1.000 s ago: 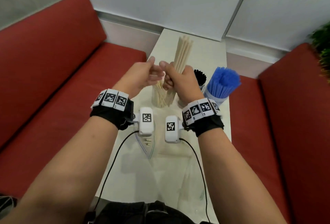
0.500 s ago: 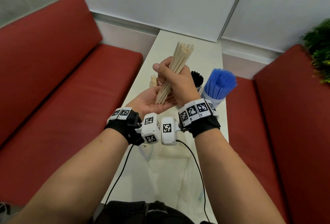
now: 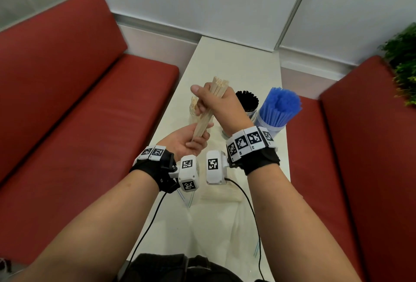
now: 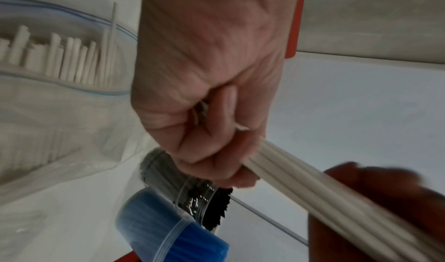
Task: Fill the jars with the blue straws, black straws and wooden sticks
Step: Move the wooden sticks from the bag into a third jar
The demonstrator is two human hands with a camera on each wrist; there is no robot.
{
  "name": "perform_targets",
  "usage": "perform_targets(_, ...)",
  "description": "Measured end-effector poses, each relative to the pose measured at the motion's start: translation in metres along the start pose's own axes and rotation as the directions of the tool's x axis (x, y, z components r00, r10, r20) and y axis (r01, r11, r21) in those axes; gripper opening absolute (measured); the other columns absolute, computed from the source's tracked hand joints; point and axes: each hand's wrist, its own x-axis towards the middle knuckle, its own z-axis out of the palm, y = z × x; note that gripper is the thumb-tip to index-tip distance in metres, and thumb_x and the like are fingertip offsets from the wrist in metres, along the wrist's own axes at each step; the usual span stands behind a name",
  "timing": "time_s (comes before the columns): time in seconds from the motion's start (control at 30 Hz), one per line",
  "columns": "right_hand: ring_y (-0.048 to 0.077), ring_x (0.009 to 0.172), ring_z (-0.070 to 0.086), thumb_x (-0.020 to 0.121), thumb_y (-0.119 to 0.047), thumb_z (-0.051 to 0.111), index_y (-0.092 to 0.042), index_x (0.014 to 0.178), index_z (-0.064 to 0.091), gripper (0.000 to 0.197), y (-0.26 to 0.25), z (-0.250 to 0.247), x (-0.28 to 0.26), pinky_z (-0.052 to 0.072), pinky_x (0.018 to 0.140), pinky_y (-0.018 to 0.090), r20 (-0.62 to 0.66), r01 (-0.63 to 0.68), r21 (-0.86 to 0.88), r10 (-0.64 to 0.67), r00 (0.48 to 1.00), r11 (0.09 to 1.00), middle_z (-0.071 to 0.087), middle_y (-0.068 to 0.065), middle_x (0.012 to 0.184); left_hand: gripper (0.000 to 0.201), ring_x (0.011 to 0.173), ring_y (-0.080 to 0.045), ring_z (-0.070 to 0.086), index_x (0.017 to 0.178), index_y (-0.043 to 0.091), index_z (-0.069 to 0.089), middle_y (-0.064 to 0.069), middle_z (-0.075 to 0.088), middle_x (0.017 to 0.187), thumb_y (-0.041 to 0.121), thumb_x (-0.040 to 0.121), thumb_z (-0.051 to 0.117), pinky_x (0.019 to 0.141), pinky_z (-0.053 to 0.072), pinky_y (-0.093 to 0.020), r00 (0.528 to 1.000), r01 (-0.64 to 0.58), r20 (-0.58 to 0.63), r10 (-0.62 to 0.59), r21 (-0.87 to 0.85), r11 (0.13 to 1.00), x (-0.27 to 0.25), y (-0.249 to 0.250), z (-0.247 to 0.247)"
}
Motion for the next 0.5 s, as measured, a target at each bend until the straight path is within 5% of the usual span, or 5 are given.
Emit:
perform_targets(0.13,0.02,0.075,0.066,0.091,-0.02,0.073,-0.004,0.085,0.067,0.018,0.009,-0.021,0.009,0.06,0.076,0.036,0.191,-0.186,-0.355,0.266,0.945,0.916,0.068,0.011,0.08,0.024,0.031,-0.007,0.035,0.073,0.007,0.058,-0.002,0.048,0.053,0.022,0.092,0.057,0.024,0.019,-0.014,0.993,-0.066,-0.099,0.064,-0.018,0.998,0.007,-0.004,-0.028)
perform_targets(0.23,0.032,0.082,0.073,0.088,-0.007,0.073,0.0,0.094,0.07,0.01,0.02,-0.023,0.009,0.064,0.078,0.036,0.256,-0.35,-0.328,0.439,0.861,0.877,0.074,0.014,0.085,0.023,0.032,-0.005,0.034,0.079,0.01,0.052,-0.001,0.046,0.056,0.026,0.095,0.055,0.025,0.02,-0.014,0.975,-0.114,-0.189,0.119,0.036,0.993,0.013,-0.01,-0.045)
perform_targets(0.33,0.036,0.093,0.072,0.086,-0.001,0.071,0.007,0.095,0.069,0.012,0.027,-0.019,0.009,0.06,0.089,0.045,0.212,-0.333,-0.301,0.403,0.89,0.894,0.071,0.018,0.089,0.025,0.035,-0.006,0.038,0.081,0.011,0.048,-0.002,0.045,0.059,0.025,0.101,0.046,0.027,0.023,-0.014,0.942,-0.162,-0.278,0.189,0.119,0.98,0.019,-0.006,-0.05)
perform_targets(0.4,0.033,0.091,0.073,0.087,0.0,0.071,0.007,0.096,0.07,0.011,0.023,-0.024,0.018,0.061,0.088,0.044,0.145,-0.311,-0.284,0.362,0.921,0.907,0.073,0.019,0.091,0.028,0.041,-0.01,0.045,0.082,0.007,0.052,-0.005,0.048,0.064,0.023,0.103,0.042,0.032,0.03,-0.015,0.883,-0.229,-0.379,0.278,0.17,0.959,0.022,0.003,-0.053)
perform_targets(0.5,0.026,0.083,0.076,0.088,-0.001,0.071,0.005,0.095,0.071,0.009,0.005,-0.044,0.036,0.063,0.074,0.032,-0.023,-0.24,-0.251,0.242,0.97,0.938,0.075,0.014,0.089,0.036,0.052,-0.018,0.05,0.079,0.002,0.058,-0.01,0.055,0.066,0.022,0.103,0.041,0.041,0.042,-0.02,0.733,-0.251,-0.524,0.435,0.385,0.888,0.024,0.016,-0.065)
